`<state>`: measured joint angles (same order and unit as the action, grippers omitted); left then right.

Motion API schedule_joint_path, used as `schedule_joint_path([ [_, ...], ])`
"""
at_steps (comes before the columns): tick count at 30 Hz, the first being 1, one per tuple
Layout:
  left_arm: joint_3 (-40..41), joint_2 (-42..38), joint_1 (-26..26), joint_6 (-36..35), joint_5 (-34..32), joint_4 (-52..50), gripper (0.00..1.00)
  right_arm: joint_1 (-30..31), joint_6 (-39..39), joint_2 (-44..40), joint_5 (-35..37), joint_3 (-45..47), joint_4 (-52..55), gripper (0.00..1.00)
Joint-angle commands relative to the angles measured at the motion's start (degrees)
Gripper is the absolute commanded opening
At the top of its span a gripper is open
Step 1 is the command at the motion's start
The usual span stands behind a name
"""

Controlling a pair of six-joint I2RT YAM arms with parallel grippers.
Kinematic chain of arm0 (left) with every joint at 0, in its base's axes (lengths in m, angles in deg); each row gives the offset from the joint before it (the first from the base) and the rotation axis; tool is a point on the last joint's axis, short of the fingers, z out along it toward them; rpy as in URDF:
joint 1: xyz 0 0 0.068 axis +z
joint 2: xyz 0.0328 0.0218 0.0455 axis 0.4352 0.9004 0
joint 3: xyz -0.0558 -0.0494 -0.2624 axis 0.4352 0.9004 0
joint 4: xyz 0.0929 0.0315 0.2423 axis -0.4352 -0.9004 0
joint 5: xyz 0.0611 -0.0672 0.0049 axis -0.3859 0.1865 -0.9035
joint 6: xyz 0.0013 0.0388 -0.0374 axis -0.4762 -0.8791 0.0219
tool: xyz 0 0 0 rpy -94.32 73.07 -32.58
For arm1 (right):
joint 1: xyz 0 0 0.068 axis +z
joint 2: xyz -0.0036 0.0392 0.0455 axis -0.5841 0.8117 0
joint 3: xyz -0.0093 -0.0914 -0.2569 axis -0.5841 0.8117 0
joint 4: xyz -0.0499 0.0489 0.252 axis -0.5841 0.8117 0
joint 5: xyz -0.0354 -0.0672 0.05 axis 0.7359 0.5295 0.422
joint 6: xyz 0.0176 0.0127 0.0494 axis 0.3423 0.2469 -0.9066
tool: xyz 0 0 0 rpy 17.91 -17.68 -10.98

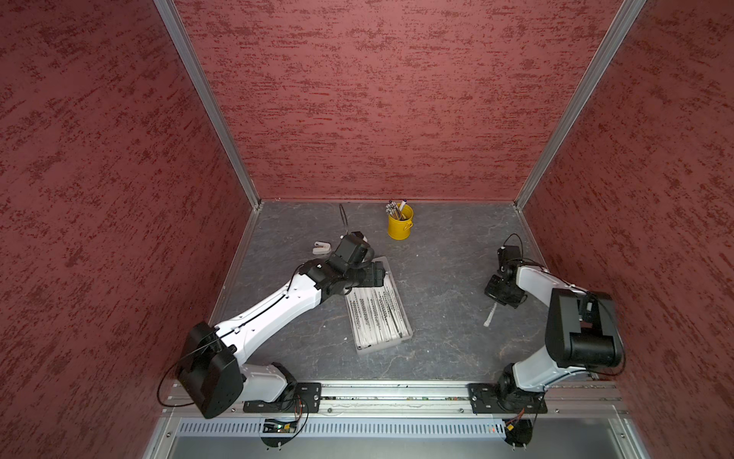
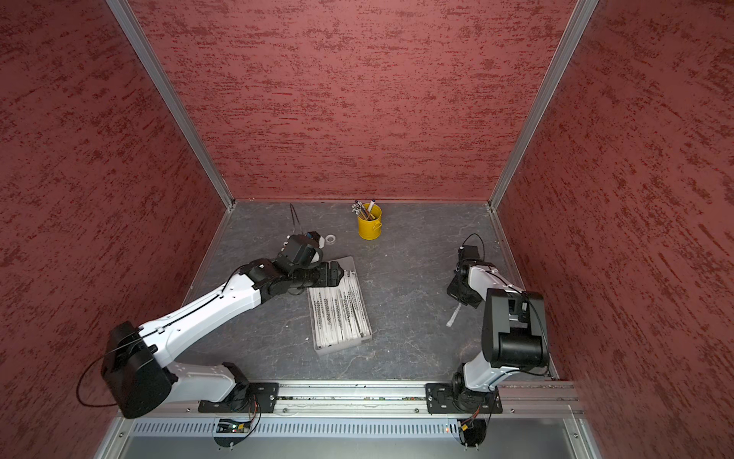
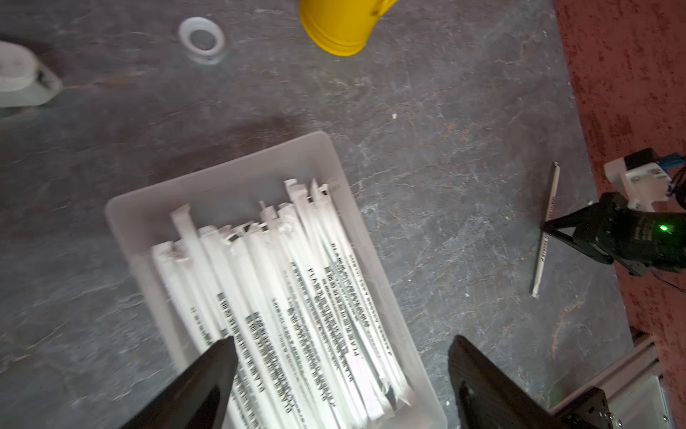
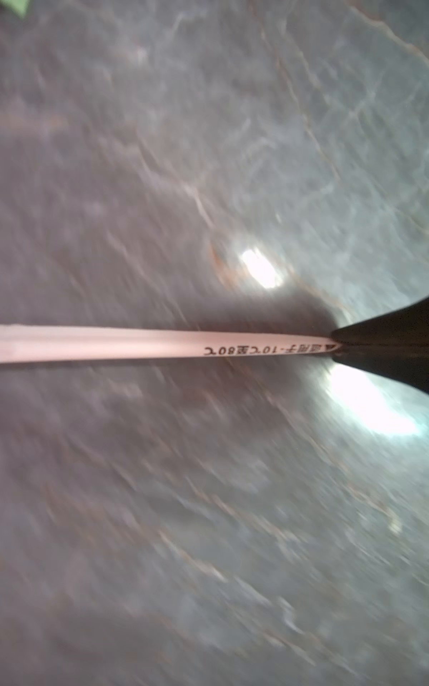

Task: Put the straws into the storage box
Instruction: Pick up the straw from the center of the board, then place the straw in the storage box.

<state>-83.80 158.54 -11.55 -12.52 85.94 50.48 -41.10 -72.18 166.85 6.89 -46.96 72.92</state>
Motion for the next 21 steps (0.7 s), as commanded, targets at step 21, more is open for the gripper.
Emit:
schedule_joint_path([
  [21,13.63,-16.2,9.97,5.9,-3.66,-6.78,0.91,55.79,-7.95,7.58,-1.99,-32.02,7.7,0.0],
])
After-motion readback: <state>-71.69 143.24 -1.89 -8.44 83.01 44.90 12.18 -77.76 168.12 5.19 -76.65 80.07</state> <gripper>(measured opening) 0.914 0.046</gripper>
